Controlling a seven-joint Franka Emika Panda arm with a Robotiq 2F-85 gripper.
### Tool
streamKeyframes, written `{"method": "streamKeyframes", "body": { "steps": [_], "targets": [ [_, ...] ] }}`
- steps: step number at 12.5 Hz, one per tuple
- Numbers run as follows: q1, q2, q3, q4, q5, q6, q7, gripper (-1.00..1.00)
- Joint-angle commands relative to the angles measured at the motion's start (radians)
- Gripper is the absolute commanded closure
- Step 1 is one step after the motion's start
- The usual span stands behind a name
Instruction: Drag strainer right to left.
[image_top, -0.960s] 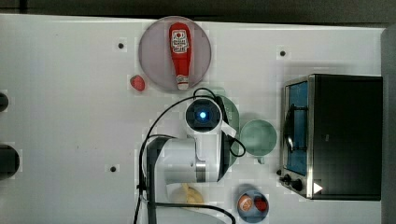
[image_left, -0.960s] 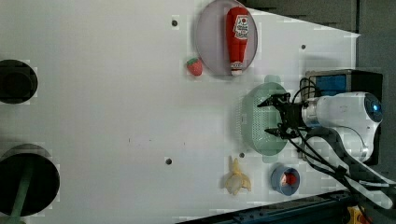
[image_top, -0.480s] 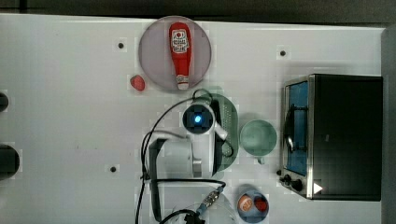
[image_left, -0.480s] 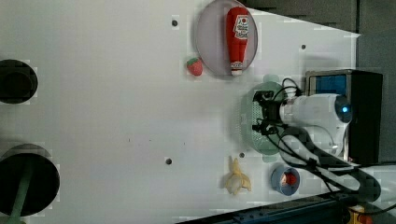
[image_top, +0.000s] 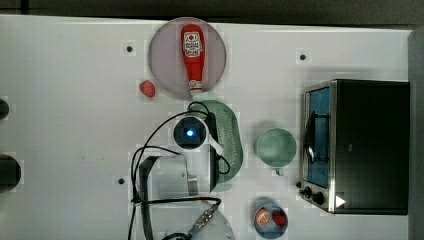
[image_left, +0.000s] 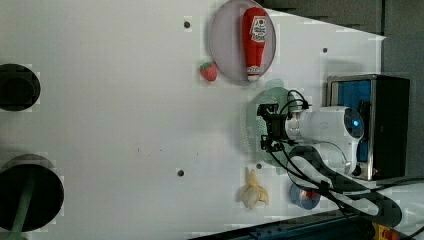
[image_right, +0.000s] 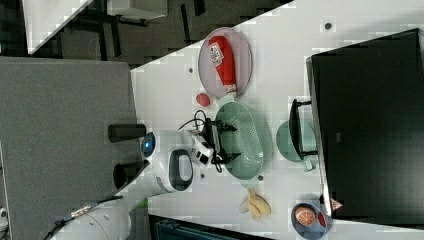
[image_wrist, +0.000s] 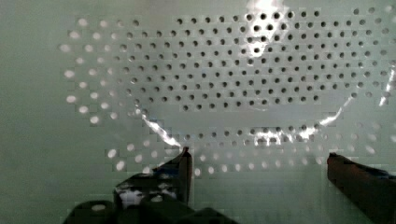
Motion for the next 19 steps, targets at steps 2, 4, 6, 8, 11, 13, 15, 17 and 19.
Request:
{"method": "streamKeyframes", "body": {
  "steps": [2, 4, 6, 8, 11, 13, 15, 17, 19],
  "targets": [
    [0.02, -0.034, 0.067, 0.014, 0.02, 0.015, 0.116, -1.0],
    [0.035, -0.034, 0.091, 0.016, 0.034, 0.015, 0.182, -1.0],
    [0.054, -0.032, 0.112, 0.018, 0.034, 0.016, 0.238, -1.0],
    [0.073, -0.029, 0.129, 0.02, 0.034, 0.016, 0.271, -1.0],
    [0.11, -0.014, 0.134, 0.041, 0.034, 0.015, 0.309, -1.0],
    [0.136, 0.023, 0.134, 0.083, 0.034, 0.016, 0.362, -1.0],
    [0.168, 0.06, 0.135, 0.14, 0.034, 0.012, 0.394, -1.0],
    [0.203, 0.09, 0.136, 0.189, 0.034, 0.004, 0.412, -1.0],
    [0.235, 0.117, 0.136, 0.236, 0.035, -0.013, 0.434, -1.0]
  ]
}}
